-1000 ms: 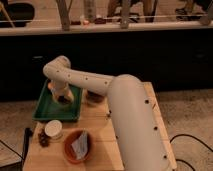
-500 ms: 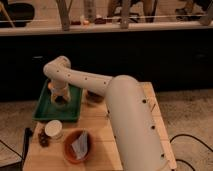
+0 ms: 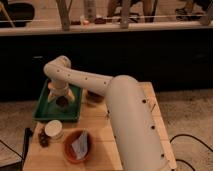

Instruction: Stack cups into tray

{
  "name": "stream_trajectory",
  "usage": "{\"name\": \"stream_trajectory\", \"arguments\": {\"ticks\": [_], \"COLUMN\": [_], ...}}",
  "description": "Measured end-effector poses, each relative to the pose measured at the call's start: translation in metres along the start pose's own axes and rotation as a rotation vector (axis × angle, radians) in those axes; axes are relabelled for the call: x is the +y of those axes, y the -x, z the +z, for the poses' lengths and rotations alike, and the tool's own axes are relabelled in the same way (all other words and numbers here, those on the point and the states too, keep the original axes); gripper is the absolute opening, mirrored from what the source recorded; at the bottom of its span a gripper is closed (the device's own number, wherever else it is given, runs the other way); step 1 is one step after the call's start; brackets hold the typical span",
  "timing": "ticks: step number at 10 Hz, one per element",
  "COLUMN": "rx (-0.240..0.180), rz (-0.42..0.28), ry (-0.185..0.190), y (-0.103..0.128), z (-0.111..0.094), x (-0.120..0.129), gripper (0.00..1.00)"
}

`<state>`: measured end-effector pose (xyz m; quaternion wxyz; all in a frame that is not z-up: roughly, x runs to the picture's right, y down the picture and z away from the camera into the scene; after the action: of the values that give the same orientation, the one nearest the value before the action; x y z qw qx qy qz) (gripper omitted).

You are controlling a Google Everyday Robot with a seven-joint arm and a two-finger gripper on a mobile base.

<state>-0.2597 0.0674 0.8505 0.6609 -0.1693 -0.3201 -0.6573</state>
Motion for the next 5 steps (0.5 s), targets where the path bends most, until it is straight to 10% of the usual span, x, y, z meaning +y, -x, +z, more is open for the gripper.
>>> {"name": "stream_trajectory", "arguments": {"ticks": [5], "rx": [-0.002], "rz": [-0.003], "ry": [-0.001], "y": [0.0015], "z": [-0.0002], "x": [0.0005], "gripper": [0.8]}}
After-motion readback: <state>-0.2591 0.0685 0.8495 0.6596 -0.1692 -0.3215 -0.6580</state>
